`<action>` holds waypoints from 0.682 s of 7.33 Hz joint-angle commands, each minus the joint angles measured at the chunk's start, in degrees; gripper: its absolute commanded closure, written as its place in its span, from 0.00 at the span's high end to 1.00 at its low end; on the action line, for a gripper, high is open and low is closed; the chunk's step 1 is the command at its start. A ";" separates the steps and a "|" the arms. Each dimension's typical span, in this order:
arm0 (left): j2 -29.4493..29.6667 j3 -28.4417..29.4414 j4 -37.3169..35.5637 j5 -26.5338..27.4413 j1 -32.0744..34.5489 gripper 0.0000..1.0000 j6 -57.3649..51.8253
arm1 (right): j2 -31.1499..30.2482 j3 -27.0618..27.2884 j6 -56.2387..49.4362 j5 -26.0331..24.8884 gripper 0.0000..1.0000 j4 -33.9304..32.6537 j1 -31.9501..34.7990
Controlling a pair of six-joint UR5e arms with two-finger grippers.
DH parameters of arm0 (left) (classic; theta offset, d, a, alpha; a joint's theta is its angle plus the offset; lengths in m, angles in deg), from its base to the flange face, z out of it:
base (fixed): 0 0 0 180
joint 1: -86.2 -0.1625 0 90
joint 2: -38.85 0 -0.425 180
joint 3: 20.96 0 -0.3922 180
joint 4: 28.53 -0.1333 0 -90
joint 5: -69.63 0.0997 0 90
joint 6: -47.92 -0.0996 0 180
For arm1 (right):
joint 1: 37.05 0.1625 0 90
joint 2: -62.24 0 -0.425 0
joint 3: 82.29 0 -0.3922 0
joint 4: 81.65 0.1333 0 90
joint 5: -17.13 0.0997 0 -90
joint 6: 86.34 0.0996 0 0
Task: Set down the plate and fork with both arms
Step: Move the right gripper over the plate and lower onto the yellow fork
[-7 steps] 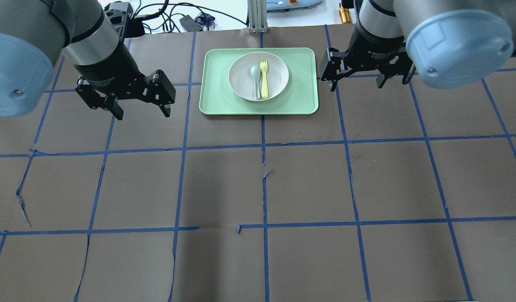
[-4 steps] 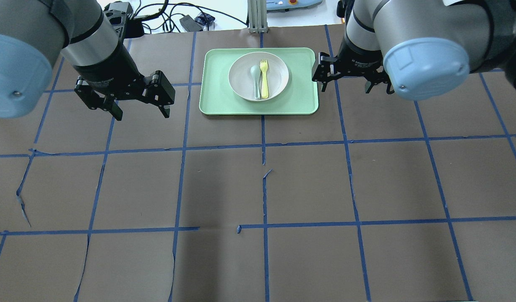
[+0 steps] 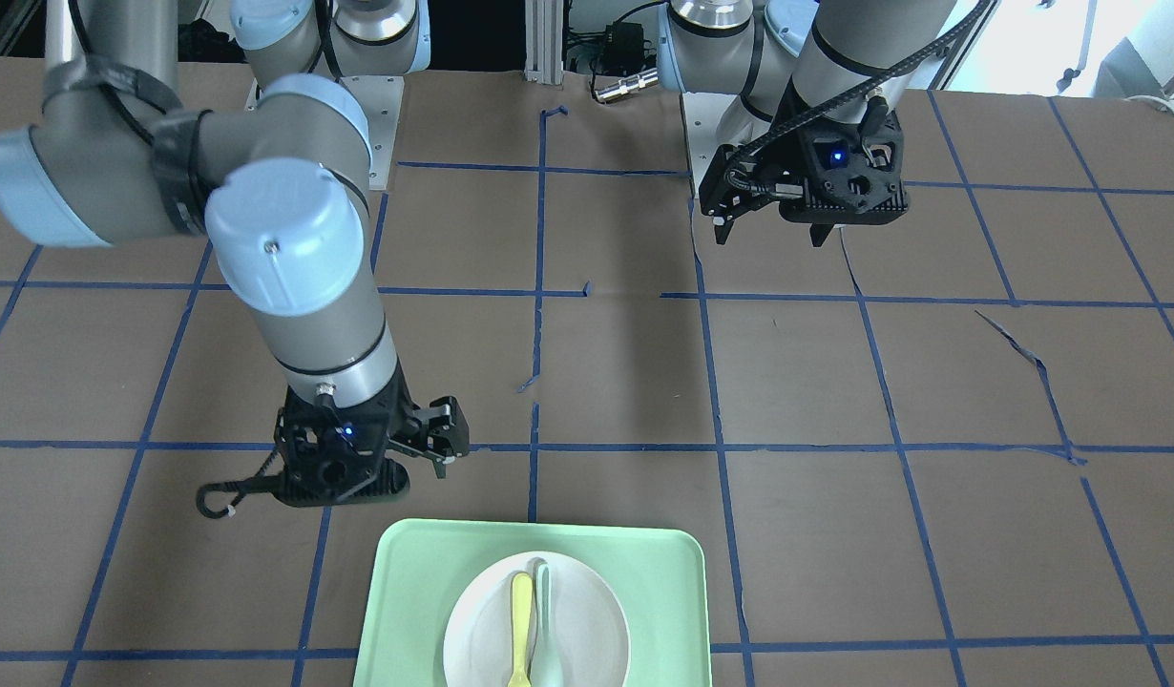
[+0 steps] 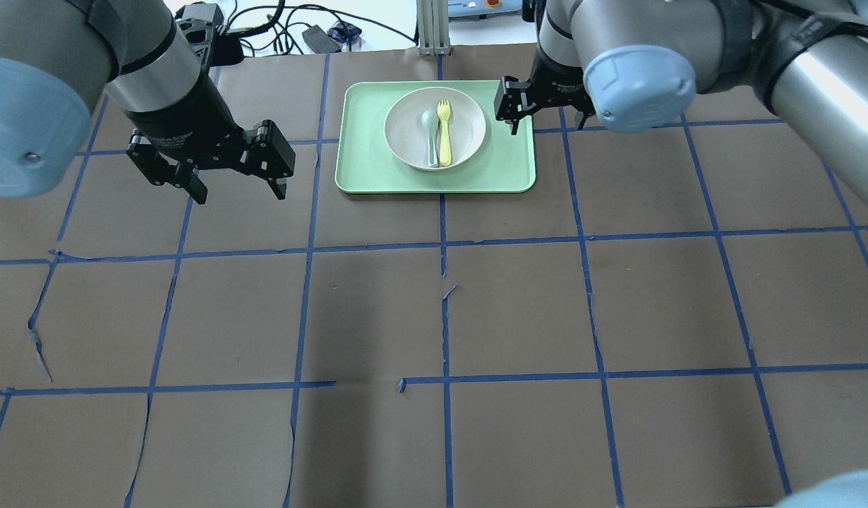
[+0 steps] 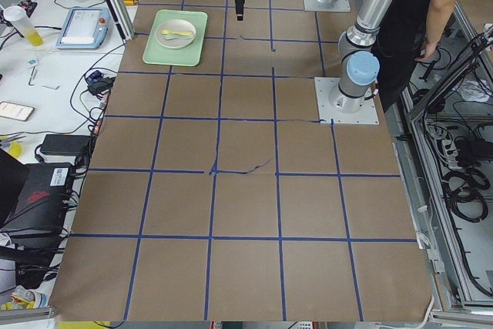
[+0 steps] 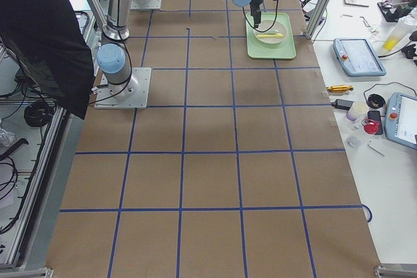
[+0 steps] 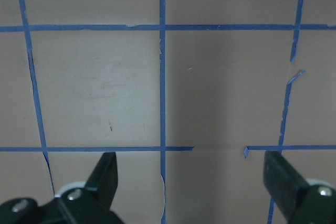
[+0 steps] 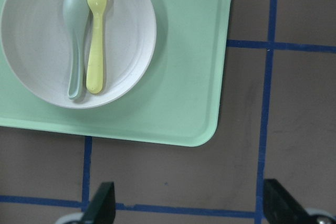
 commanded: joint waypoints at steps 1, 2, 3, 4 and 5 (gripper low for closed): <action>0.14 -0.08 0.02 0.02 -0.06 1.00 -0.09 | 8.75 -6.78 3.02 0.56 1.00 -0.73 2.60; 0.23 -0.08 0.02 0.02 -0.06 1.00 0.00 | 12.87 -10.11 7.57 0.56 1.00 -1.52 3.65; 0.23 -0.08 -0.07 -0.07 0.02 1.00 -0.09 | 17.27 -13.97 14.31 0.65 1.00 -3.44 4.79; 0.32 0.01 -0.07 -0.07 0.03 1.00 -0.09 | 19.66 -16.62 16.12 0.47 1.00 -3.46 5.50; 0.32 0.01 -0.07 -0.07 0.03 1.00 -0.09 | 20.81 -17.26 16.75 0.47 1.00 -3.55 5.59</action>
